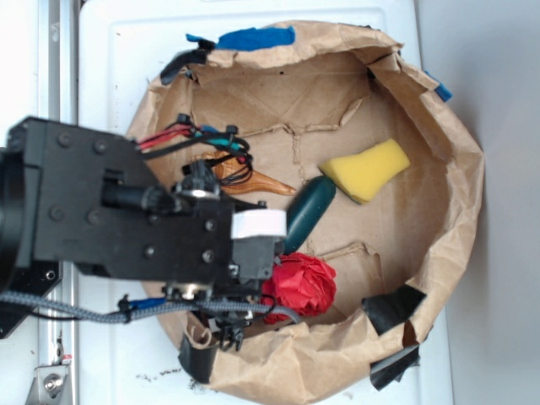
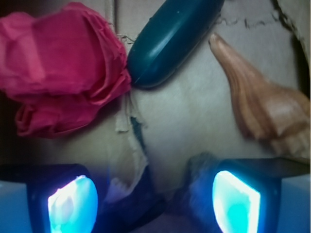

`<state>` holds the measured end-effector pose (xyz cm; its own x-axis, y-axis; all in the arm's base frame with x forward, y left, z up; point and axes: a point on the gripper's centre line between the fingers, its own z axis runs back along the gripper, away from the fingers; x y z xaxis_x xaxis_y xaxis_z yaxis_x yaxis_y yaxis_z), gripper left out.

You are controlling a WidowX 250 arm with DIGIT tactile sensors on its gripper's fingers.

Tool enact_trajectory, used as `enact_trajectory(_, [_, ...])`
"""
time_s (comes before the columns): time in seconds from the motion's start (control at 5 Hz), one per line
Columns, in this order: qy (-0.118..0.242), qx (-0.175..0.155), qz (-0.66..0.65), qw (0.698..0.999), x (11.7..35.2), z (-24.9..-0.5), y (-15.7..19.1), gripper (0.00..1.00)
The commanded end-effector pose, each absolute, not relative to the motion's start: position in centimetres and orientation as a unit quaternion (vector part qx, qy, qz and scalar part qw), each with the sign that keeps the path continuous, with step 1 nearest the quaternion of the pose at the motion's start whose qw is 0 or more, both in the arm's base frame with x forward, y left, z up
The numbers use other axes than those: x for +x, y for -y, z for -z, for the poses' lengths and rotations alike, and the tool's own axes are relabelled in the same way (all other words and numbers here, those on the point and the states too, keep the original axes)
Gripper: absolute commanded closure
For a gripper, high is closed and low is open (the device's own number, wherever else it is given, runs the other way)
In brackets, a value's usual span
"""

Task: Grab the rock.

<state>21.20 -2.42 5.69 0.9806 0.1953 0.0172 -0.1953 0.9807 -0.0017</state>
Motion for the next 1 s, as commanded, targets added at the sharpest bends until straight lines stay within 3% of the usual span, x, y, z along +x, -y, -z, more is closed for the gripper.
enact_trajectory(0.0, [-0.036, -0.001, -0.065, 0.997, 19.7, -7.7, -0.2, 0.0])
enact_trajectory(0.4, [-0.032, -0.01, -0.052, 0.998, 18.7, -7.9, -1.1, 0.0])
enact_trajectory(0.8, [-0.015, -0.01, -0.059, 0.998, 19.5, -7.2, -0.8, 0.0])
